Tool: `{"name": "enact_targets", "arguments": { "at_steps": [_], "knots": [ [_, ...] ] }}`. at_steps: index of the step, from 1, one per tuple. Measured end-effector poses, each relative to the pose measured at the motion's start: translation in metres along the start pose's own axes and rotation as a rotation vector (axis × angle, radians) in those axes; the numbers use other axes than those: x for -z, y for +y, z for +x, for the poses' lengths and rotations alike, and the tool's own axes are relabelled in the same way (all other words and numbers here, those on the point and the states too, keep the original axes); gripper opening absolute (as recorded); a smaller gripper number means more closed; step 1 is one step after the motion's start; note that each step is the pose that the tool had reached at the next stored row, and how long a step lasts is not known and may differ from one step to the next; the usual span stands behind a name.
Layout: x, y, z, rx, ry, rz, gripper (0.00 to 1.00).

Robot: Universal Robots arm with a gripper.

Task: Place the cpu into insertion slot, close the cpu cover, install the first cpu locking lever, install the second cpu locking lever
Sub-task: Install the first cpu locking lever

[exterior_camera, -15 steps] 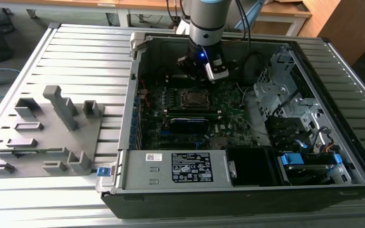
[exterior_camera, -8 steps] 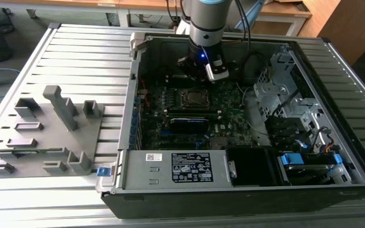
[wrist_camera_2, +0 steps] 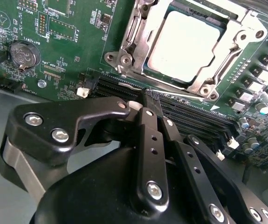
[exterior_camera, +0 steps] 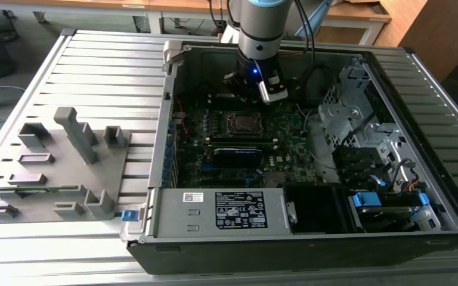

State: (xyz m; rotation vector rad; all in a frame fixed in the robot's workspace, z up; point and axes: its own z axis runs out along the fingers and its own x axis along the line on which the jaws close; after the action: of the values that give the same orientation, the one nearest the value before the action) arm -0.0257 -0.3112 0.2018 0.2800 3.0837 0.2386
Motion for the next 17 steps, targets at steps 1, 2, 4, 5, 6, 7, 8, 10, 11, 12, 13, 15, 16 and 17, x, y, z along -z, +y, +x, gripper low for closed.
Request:
{"name": "enact_targets", "arguments": {
  "at_steps": [1,2,4,5,6,7,8,10,11,12,13,15,16,17],
  "knots": [
    [-0.0001,0.0000,0.0000,0.000,0.0000,0.0000,0.10],
    [-0.0001,0.0000,0.0000,0.000,-0.0001,0.0000,0.10],
    [-0.0002,0.0000,0.0000,0.000,-0.0002,0.0008,0.10],
    [-0.0002,0.0000,0.0000,0.000,-0.0003,0.0010,0.10],
    [-0.0002,0.0000,0.0000,0.000,-0.0002,0.0011,0.10],
    [-0.0002,0.0000,0.0000,0.000,-0.0002,0.0011,0.10],
    [-0.0002,0.0000,-0.0001,0.000,-0.0003,0.0011,0.10],
    [-0.0004,-0.0002,-0.0003,0.000,-0.0003,0.0009,0.10],
    [-0.0004,-0.0004,-0.0003,0.000,-0.0003,0.0008,0.10],
    [-0.0004,-0.0005,-0.0004,0.000,-0.0003,0.0008,0.10],
    [-0.0004,-0.0008,-0.0005,0.000,-0.0003,0.0009,0.10],
    [-0.0004,-0.0015,-0.0007,0.000,-0.0002,0.0011,0.10],
    [-0.0005,-0.0018,-0.0008,0.000,-0.0003,0.0009,0.10],
    [-0.0005,-0.0022,-0.0008,0.000,-0.0003,0.0009,0.10]
  ]
}}
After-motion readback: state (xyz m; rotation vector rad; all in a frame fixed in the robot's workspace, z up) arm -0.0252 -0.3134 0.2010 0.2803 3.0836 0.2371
